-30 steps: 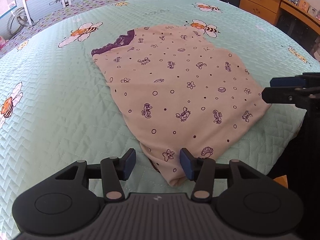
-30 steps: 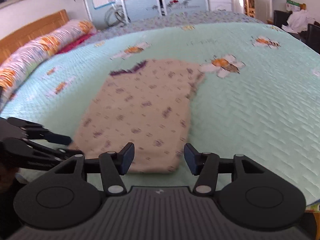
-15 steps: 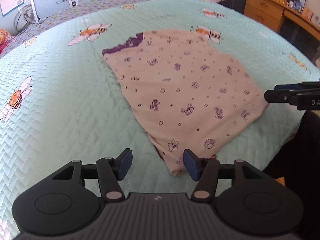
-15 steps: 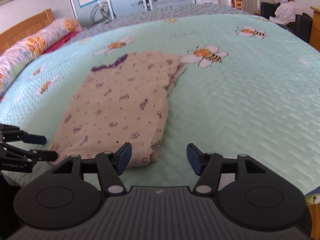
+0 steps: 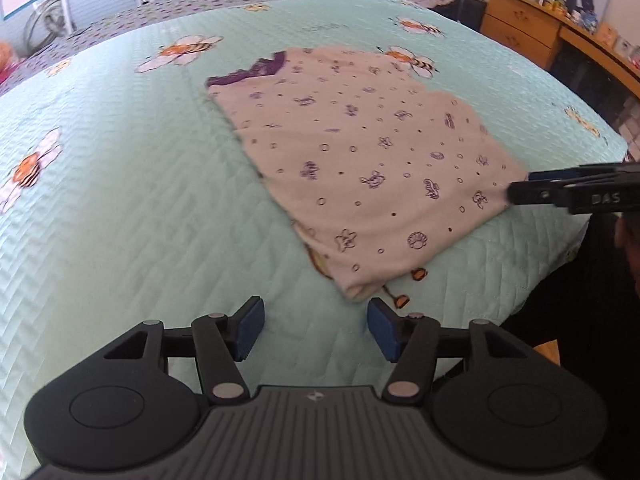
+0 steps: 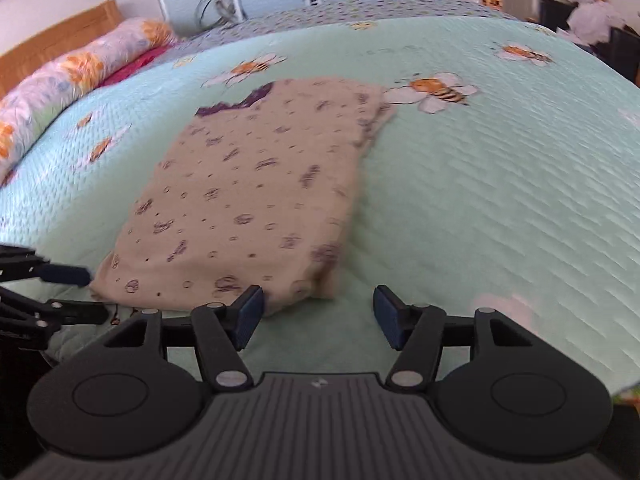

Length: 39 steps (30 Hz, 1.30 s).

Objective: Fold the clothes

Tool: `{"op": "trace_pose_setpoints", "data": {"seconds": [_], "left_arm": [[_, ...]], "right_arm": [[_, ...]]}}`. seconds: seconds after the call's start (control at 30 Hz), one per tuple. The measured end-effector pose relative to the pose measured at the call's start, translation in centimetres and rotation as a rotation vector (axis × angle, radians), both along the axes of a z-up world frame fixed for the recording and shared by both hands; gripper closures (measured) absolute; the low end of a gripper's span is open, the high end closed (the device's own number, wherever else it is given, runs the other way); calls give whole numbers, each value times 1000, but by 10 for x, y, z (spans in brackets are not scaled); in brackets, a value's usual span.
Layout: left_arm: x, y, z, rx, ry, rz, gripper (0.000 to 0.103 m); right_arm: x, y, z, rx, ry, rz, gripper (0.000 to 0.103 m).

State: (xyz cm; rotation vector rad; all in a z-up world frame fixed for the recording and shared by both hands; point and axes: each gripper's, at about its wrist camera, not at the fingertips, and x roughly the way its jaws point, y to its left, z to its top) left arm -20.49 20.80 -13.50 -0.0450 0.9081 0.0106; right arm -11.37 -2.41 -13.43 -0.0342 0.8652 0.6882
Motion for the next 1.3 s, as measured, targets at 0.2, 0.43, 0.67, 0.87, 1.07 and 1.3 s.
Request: {"op": "trace_pose_setpoints", "data": {"seconds": [0.2, 0.43, 0.67, 0.87, 1.07, 1.3], "left_arm": [[-6, -1, 4, 14, -16, 1, 43], [-14, -3, 8, 31, -34, 2, 51], [-10, -7, 6, 100, -38, -39, 63], [-5, -10, 7, 123, -40, -46, 63], [-2, -10, 7, 105, -40, -38, 68], [-4, -15, 13, 88, -54, -40, 71]], "right_arm": [[5, -15, -4, 153, 143, -61, 40], [13, -36, -10, 352, 324, -145, 40], [16, -60, -26, 563, 485, -219, 40], [27, -57, -35, 648, 551, -257, 41], [38, -49, -36, 680, 572, -262, 88], [52, -45, -7, 751, 524, -255, 97]]}}
